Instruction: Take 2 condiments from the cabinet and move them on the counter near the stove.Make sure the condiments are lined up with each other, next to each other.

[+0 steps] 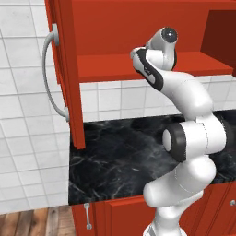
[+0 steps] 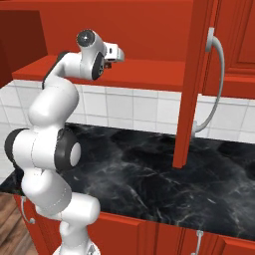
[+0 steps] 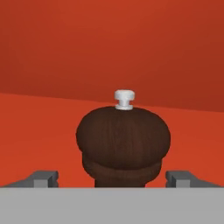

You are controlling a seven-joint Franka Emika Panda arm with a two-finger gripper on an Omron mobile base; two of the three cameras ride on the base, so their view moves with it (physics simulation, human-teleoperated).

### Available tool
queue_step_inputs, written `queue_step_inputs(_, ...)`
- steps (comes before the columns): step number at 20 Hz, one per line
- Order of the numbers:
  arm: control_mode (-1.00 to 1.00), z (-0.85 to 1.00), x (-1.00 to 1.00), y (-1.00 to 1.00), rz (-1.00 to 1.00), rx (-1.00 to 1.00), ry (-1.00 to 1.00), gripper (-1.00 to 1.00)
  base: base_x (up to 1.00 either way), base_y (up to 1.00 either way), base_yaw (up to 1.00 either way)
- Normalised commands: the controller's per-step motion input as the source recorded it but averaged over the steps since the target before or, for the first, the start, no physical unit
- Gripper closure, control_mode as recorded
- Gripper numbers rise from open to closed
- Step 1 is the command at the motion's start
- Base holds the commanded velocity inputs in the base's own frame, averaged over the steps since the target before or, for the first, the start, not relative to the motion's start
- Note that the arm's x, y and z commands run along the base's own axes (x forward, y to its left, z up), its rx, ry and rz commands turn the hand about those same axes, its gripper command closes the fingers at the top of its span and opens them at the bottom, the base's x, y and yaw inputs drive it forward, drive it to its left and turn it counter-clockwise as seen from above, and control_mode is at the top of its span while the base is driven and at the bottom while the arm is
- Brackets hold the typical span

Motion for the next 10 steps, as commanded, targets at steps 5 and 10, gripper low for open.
queue_step_inputs(5,-1.00,-0.03,0.03,-0.03,0.00,0.00,0.00,1.00,0.00,0.00,0.00)
queue_step_inputs(10,-1.00,-0.01,-0.01,0.00,0.00,0.00,0.00,1.00,0.00,0.00,0.00)
